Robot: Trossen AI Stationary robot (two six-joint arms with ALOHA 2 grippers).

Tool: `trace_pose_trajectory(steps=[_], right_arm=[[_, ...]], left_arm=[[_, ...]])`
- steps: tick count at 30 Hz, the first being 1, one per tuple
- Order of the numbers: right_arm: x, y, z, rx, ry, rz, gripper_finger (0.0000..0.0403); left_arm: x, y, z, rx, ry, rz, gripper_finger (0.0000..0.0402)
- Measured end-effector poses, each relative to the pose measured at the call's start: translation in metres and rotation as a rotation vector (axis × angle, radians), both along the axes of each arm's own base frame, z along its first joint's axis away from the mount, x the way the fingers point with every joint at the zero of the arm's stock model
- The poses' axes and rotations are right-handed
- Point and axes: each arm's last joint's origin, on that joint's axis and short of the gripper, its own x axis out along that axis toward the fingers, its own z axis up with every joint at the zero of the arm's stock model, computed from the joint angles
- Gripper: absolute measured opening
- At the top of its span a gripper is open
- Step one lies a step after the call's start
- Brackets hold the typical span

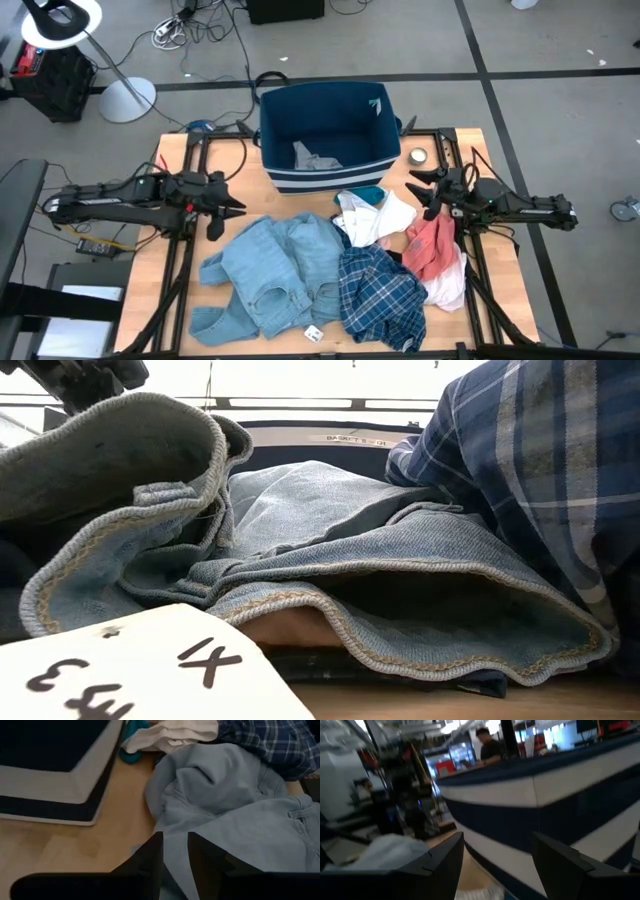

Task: Sort clothes
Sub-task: Put the pink underwear into the blue organizer bin

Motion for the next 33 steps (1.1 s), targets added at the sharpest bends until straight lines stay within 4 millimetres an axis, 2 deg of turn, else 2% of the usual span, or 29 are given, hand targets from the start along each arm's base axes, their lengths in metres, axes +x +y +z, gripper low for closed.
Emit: trace_pose_trajectory(steps=[6, 10, 18, 22, 26, 33], right_arm=[[-0.001, 0.000, 0.004, -0.003, -0.038, -0.001, 0.0230], [-0.001, 0.000, 0.004, -0.003, -0.042, -0.006, 0.0230], [-0.001, 0.000, 0.008, 0.047, -0.039, 0.011, 0.0229], [-0.002, 0.003, 0.023, 0.060, 0.046, 0.036, 0.0228], [0.002, 0.006, 0.048, 0.087, 0.147, 0.061, 0.0228], [0.023, 0.015, 0.088, 0.169, 0.452, 0.075, 0.0228]], left_arm=[[0.010, 0.000, -0.030, 0.001, -0.031, -0.002, 0.0095], [0.013, 0.000, -0.043, 0.000, -0.066, -0.002, 0.0095], [0.014, 0.000, -0.046, -0.001, -0.073, -0.001, 0.0095], [0.014, 0.000, -0.046, -0.006, -0.072, -0.008, 0.0095], [0.014, 0.000, -0.046, -0.013, -0.071, -0.020, 0.0095], [0.014, 0.000, -0.046, -0.014, -0.071, -0.022, 0.0095]])
